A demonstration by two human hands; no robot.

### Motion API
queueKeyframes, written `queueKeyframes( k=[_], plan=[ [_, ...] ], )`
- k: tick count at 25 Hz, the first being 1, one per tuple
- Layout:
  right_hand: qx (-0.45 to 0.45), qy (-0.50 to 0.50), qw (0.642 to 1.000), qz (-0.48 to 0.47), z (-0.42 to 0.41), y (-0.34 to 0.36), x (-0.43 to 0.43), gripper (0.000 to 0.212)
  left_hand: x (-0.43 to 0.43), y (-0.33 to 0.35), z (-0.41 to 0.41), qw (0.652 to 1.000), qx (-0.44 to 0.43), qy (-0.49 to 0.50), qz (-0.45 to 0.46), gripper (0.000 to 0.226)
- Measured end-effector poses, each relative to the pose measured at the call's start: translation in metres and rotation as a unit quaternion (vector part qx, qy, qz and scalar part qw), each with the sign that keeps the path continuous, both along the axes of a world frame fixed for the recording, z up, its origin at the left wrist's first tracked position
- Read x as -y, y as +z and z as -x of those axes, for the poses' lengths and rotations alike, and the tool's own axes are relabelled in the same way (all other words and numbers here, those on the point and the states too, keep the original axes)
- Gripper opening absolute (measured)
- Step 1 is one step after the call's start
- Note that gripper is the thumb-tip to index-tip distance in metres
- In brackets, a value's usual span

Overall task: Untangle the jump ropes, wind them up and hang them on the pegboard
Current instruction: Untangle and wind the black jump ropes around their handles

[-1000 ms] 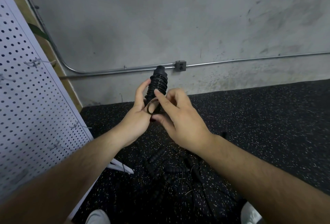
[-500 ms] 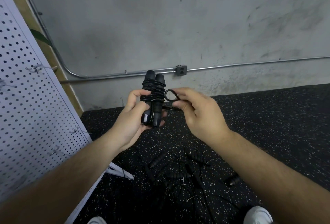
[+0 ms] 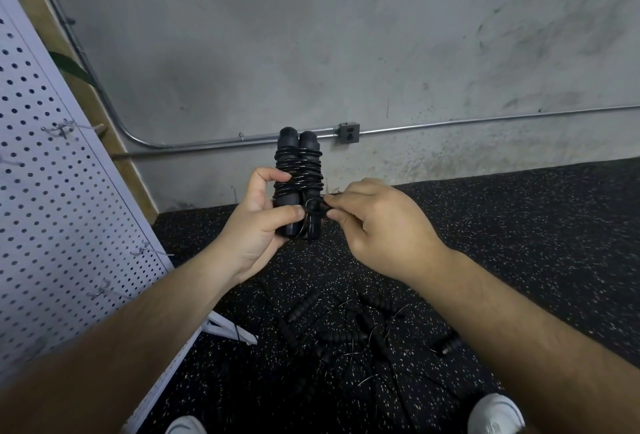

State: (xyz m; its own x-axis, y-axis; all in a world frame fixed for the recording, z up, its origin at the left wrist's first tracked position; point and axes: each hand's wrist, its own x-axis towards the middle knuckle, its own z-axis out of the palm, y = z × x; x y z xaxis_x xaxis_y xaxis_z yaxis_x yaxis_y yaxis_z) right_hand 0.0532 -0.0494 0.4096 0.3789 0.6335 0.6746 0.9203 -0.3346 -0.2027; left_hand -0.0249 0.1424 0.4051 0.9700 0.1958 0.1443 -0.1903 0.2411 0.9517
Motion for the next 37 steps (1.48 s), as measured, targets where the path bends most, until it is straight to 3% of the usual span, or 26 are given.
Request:
queueKeyframes(
  k=[5,13,18,23,30,33,37],
  plan=[
    [-0.025,-0.024,0.999,-0.007,-0.013,0.002,0.01,0.023,0.004,0.0,0.0,0.998,0.016,-0.046,0.029,0.051],
    [0.039,-0.005,0.999,0.02,0.005,-0.005,-0.001,0.022,0.001,0.001,-0.001,0.999,0.0,-0.029,0.025,0.05],
    [-0.145,-0.009,0.982,-0.121,0.019,-0.011,-0.011,0.014,0.002,0.003,0.001,0.999,0.003,-0.04,0.03,0.05],
    [-0.292,-0.018,0.94,-0.175,0.031,-0.015,-0.021,0.012,-0.001,0.005,0.005,0.999,-0.013,-0.035,0.021,0.066],
    [-0.115,0.039,0.986,-0.113,0.027,-0.025,-0.025,0.012,-0.005,0.006,0.011,1.0,-0.016,-0.015,0.003,0.066],
    [-0.239,0.027,0.956,-0.166,0.031,-0.019,-0.027,0.008,-0.002,0.007,0.012,1.0,-0.018,-0.009,-0.012,0.068],
    [-0.427,0.009,0.869,-0.248,0.04,-0.017,-0.034,0.009,0.002,0.005,0.013,0.999,-0.013,-0.001,-0.033,0.07]
  ],
)
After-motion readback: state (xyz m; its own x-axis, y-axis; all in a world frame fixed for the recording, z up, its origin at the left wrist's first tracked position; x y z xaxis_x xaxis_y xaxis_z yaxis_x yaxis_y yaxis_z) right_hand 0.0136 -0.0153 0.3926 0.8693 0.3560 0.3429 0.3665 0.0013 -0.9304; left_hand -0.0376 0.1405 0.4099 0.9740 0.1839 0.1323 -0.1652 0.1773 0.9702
